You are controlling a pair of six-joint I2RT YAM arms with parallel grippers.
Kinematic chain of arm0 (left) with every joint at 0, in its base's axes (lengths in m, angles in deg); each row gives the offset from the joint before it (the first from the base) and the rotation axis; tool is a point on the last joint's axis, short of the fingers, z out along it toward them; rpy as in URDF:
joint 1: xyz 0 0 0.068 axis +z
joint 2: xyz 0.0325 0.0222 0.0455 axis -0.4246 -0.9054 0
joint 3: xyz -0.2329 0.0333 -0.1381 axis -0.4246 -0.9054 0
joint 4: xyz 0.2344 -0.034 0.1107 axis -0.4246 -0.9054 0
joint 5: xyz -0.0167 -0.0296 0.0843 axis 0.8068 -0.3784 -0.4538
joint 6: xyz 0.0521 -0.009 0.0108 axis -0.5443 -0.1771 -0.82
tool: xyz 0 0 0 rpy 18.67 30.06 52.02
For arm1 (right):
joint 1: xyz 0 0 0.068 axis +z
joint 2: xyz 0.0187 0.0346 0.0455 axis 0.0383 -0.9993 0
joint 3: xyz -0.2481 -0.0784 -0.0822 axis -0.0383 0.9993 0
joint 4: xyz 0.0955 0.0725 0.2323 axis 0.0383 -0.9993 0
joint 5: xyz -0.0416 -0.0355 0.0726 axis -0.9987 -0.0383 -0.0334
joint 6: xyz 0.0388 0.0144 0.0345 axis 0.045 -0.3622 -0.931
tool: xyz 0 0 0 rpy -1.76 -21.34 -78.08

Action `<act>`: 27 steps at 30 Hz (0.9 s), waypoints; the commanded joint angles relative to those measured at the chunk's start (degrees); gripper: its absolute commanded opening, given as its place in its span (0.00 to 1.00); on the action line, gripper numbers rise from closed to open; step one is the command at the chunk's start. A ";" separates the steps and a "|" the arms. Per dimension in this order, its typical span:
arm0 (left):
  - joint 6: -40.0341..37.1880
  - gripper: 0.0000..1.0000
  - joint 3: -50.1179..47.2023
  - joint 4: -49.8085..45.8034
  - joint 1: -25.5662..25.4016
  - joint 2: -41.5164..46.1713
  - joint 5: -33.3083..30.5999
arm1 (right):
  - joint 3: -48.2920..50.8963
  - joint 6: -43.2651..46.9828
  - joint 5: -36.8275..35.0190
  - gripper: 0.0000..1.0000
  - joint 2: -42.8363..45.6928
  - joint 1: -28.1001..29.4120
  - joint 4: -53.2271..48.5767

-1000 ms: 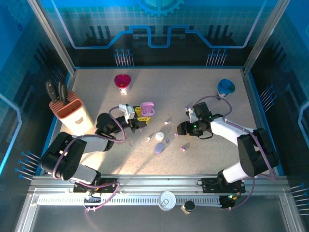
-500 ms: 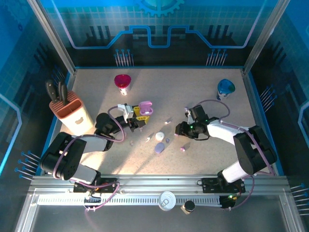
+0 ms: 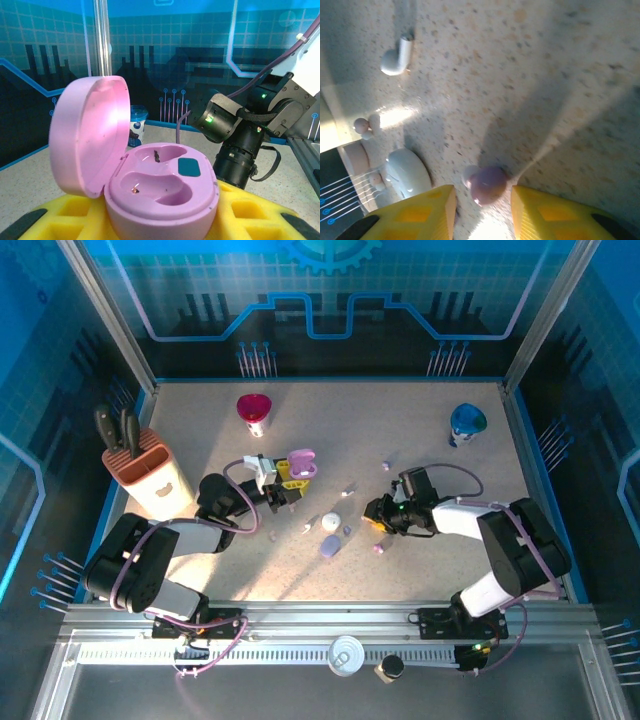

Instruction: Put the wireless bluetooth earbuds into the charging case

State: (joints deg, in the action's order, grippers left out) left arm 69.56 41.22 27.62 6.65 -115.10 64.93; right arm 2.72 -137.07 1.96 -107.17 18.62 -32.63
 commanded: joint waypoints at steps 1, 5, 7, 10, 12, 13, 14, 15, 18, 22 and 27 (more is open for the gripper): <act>0.26 0.38 -0.24 1.99 0.46 -0.64 1.31 | 0.41 -1.67 0.87 0.33 -2.01 -0.48 5.45; 0.27 0.38 0.02 1.96 0.47 -0.92 1.46 | -0.39 -1.16 1.02 0.31 -3.30 -0.57 5.10; 0.27 0.38 0.18 1.92 0.46 -0.91 1.58 | -0.81 -0.77 1.06 0.31 -4.01 -0.60 4.79; 0.27 0.38 0.34 1.97 0.46 -1.12 1.68 | -1.35 -0.41 1.58 0.30 -5.14 -0.60 4.96; 0.31 0.38 0.52 1.98 0.46 -1.40 1.81 | -1.78 0.03 1.63 0.29 -5.91 -0.68 4.46; 0.33 0.39 0.53 1.97 0.46 -1.50 2.00 | -1.97 0.18 1.59 0.29 -6.22 -0.71 4.14; 0.42 0.38 0.59 1.96 0.46 -1.54 2.05 | -2.14 0.47 1.45 0.28 -6.44 -0.69 3.77; 0.35 0.38 0.57 1.96 0.46 -1.60 2.05 | -2.39 0.72 1.21 0.26 -6.75 -0.69 3.32; 0.31 0.38 0.61 1.97 0.46 -1.64 2.09 | -2.76 1.37 0.67 0.22 -6.94 -0.65 1.93; 0.09 0.38 0.71 1.96 0.45 -1.77 2.24 | -3.37 2.79 -0.67 0.18 -6.01 -0.54 -0.28; -0.45 0.38 0.83 1.92 0.37 -2.88 2.19 | -3.75 5.74 -6.11 0.16 -0.83 0.60 -4.27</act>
State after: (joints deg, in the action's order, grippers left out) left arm 69.56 41.25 27.75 6.65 -116.94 65.57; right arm -0.44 -134.20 1.33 -110.91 18.51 -31.32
